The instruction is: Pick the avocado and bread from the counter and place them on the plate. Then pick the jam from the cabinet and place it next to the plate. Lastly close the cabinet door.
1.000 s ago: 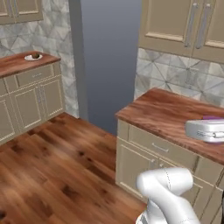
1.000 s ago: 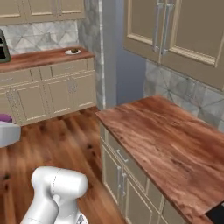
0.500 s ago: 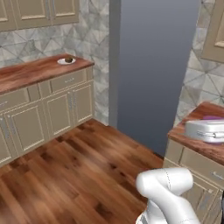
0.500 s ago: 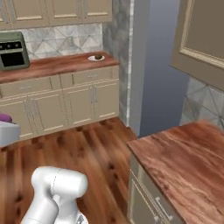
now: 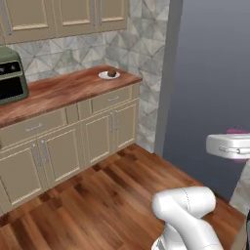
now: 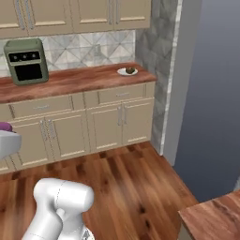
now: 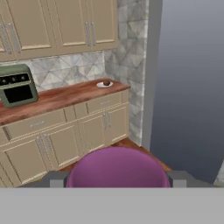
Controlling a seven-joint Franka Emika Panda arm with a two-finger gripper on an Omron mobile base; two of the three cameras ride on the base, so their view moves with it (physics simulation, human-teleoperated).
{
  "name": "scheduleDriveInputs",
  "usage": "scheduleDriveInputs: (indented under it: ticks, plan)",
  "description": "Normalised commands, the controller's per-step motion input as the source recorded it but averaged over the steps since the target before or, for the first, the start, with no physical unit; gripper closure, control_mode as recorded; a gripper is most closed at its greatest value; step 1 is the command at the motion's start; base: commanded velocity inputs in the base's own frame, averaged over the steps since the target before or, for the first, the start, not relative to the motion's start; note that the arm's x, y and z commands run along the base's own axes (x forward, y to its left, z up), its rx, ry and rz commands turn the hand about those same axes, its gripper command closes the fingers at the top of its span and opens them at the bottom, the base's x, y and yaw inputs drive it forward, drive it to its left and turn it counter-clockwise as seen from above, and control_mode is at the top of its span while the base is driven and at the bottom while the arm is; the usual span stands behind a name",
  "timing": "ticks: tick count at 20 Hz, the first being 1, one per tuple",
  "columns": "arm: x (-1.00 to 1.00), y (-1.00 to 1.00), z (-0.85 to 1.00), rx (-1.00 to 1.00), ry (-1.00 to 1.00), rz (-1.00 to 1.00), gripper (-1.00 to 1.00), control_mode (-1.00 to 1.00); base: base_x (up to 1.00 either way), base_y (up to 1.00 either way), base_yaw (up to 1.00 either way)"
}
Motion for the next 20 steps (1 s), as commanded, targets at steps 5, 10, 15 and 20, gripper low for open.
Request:
scheduleDriveInputs:
  ticks: [5,10,15,20]
  plan:
    - [0.0,0.0,0.0,0.0,0.0,0.0,1.0,1.0,1.0,0.05,0.29]
    - [0.0,0.0,0.0,0.0,0.0,0.0,1.0,1.0,1.0,-0.06,0.34]
    - [0.0,0.0,0.0,0.0,0.0,0.0,1.0,1.0,1.0,-0.39,0.37]
    - [0.0,0.0,0.0,0.0,0.0,0.0,1.0,1.0,1.0,-0.7,0.31]
